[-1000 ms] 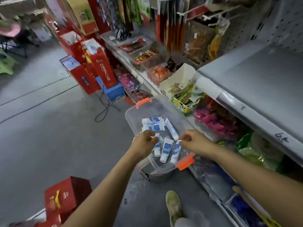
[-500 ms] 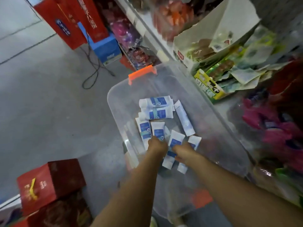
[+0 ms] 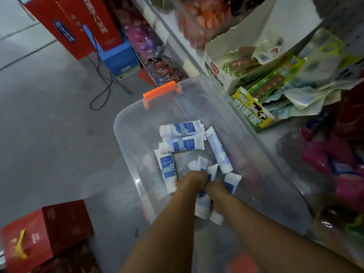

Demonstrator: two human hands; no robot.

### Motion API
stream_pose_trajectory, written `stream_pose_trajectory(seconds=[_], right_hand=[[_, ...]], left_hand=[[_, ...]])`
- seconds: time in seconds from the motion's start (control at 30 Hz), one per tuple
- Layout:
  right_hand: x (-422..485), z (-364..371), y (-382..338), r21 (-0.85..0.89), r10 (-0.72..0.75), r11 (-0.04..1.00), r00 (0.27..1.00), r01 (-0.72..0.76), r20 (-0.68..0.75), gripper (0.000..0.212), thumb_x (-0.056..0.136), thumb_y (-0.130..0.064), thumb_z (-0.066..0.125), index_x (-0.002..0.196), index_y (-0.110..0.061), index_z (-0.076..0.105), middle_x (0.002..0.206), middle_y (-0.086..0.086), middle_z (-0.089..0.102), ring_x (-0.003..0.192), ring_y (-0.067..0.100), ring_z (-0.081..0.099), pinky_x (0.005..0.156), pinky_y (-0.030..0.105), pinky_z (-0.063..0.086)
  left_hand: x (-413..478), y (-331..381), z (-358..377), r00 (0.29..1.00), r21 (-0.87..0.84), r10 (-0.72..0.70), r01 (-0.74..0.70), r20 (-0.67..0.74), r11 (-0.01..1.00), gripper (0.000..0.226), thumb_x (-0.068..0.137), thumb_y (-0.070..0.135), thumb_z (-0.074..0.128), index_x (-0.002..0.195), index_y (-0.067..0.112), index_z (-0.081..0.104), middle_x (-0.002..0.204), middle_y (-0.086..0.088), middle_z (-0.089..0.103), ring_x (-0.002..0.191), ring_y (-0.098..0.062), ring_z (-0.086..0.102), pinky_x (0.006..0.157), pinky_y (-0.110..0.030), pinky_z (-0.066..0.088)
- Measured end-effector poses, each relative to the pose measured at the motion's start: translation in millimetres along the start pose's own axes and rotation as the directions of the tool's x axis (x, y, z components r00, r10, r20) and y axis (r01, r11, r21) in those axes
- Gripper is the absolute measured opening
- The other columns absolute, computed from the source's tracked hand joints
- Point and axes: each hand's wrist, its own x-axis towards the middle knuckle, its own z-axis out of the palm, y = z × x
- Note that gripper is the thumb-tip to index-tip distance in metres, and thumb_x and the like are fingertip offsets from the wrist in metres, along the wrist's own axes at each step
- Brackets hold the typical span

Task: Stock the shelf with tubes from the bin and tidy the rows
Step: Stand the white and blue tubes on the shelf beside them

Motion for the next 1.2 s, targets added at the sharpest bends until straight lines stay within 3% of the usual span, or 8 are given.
stream_pose_trajectory(seconds=[0.13,0.37,0.5,0.67,0.83,0.93,1.1,1.2], right_hand=[[-8.2,-14.0,-0.8,-0.005,-0.067,0.998,0.998,0.067,0.014,0.015,0.093,-0.013,0.055,0.083,-0.002,0.052,0.063,0.008,0.055,0.056,0.017,0.053,0.059,0.027,0.047],[-63.4,-43.6,24.5,0.189,-0.273,0.951,0.952,0.245,0.138,0.035,0.081,-0.024,0.069,0.109,-0.005,0.062,0.090,0.015,0.073,0.081,0.030,0.071,0.082,0.047,0.058],[-123.2,-64.0,46.5,0.277,-0.412,0.899,0.871,0.340,0.268,0.030,0.083,-0.020,0.068,0.112,-0.012,0.064,0.097,0.013,0.073,0.092,0.030,0.070,0.090,0.052,0.053],[-227.0,-88.8,92.1,0.229,-0.532,0.846,0.791,0.481,0.304,0.034,0.065,0.001,0.053,0.097,-0.007,0.061,0.078,0.014,0.063,0.062,0.021,0.060,0.063,0.032,0.050],[-320.7,-115.3,152.0,0.177,-0.562,0.819,0.701,0.545,0.439,0.031,0.094,-0.014,0.051,0.119,-0.033,0.048,0.083,0.006,0.067,0.066,0.020,0.064,0.052,0.032,0.055],[-363.8,-130.8,182.8,0.182,-0.626,0.772,0.678,0.610,0.386,0.029,0.097,-0.023,0.052,0.123,-0.034,0.045,0.084,0.005,0.067,0.064,0.019,0.063,0.045,0.025,0.045],[-418.9,-170.1,228.2,0.233,-0.698,0.716,0.680,0.658,0.224,0.030,0.094,-0.015,0.055,0.123,-0.015,0.048,0.081,0.011,0.062,0.063,0.023,0.060,0.052,0.031,0.041],[-450.5,-201.8,258.3,0.268,-0.729,0.675,0.679,0.688,0.092,0.025,0.092,-0.008,0.055,0.117,-0.009,0.054,0.082,0.012,0.064,0.060,0.018,0.060,0.053,0.031,0.049]], left_hand=[[-6.4,-9.5,5.6,0.994,-0.224,-0.002,0.026,0.106,0.974,0.040,0.094,0.033,0.054,0.108,-0.002,0.066,0.088,-0.014,0.063,0.073,-0.023,0.057,0.072,-0.027,0.043],[-86.2,-30.7,-9.0,0.983,-0.467,0.179,-0.145,0.029,0.872,0.040,0.091,0.035,0.061,0.111,0.001,0.064,0.101,-0.016,0.069,0.090,-0.029,0.065,0.088,-0.041,0.054],[-161.2,-56.6,-21.5,0.954,-0.595,0.297,-0.214,0.045,0.775,0.022,0.096,0.029,0.057,0.107,0.012,0.065,0.099,-0.012,0.069,0.081,-0.026,0.066,0.071,-0.035,0.056],[-252.2,-108.4,-29.2,0.897,-0.579,0.441,-0.369,-0.017,0.727,0.023,0.095,0.030,0.058,0.107,0.011,0.065,0.096,-0.016,0.072,0.071,-0.027,0.066,0.080,-0.046,0.057],[-343.0,-155.6,-25.1,0.801,-0.528,0.597,-0.526,-0.043,0.667,0.017,0.097,0.029,0.055,0.104,0.019,0.067,0.098,-0.010,0.074,0.082,-0.026,0.069,0.081,-0.045,0.057],[-389.8,-172.6,-18.1,0.759,-0.529,0.650,-0.570,-0.045,0.628,0.018,0.097,0.026,0.054,0.106,0.017,0.067,0.094,-0.010,0.075,0.080,-0.027,0.070,0.081,-0.047,0.058],[-463.1,-177.6,10.6,0.670,-0.498,0.742,-0.643,0.002,0.582,0.017,0.099,0.022,0.050,0.107,0.015,0.064,0.090,-0.008,0.071,0.059,-0.013,0.068,0.049,-0.025,0.054],[-504.4,-175.8,35.9,0.611,-0.457,0.791,-0.696,0.029,0.554,0.022,0.097,0.028,0.053,0.110,0.015,0.065,0.097,-0.008,0.074,0.078,-0.022,0.071,0.074,-0.039,0.059]])
